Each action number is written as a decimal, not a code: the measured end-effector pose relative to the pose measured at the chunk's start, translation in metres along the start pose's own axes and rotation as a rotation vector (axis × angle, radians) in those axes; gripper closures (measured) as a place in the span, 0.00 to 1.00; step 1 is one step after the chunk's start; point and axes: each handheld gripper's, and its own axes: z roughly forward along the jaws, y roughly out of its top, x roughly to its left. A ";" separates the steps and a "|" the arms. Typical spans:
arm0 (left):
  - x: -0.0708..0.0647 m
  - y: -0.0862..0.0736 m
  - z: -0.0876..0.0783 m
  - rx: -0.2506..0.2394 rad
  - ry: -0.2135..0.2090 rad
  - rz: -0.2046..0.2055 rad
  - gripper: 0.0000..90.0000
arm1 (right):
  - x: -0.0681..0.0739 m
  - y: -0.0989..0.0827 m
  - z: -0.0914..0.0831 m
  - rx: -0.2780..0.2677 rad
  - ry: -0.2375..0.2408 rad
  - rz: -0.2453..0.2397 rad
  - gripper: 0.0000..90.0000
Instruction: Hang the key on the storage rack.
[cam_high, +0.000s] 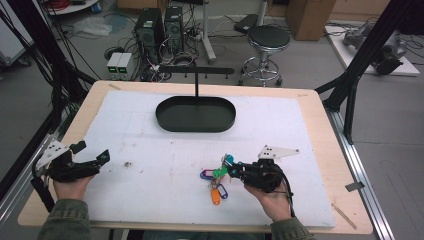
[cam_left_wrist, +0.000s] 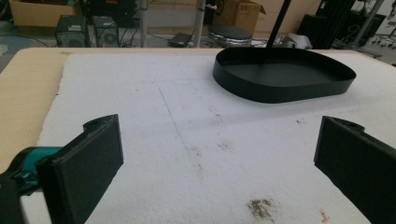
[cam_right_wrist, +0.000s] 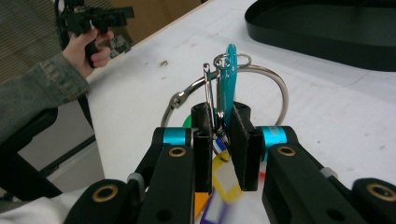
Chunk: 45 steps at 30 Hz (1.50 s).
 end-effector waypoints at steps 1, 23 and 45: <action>0.000 0.000 0.000 0.000 -0.002 0.001 0.02 | -0.001 0.001 -0.002 -0.018 -0.003 0.006 0.89; -0.003 -0.002 0.001 0.000 -0.014 -0.003 0.02 | -0.002 0.058 -0.022 -0.178 -0.042 0.005 0.89; -0.008 -0.005 0.012 0.039 -0.061 0.018 0.02 | -0.019 0.136 -0.009 -0.178 -0.171 -0.077 0.89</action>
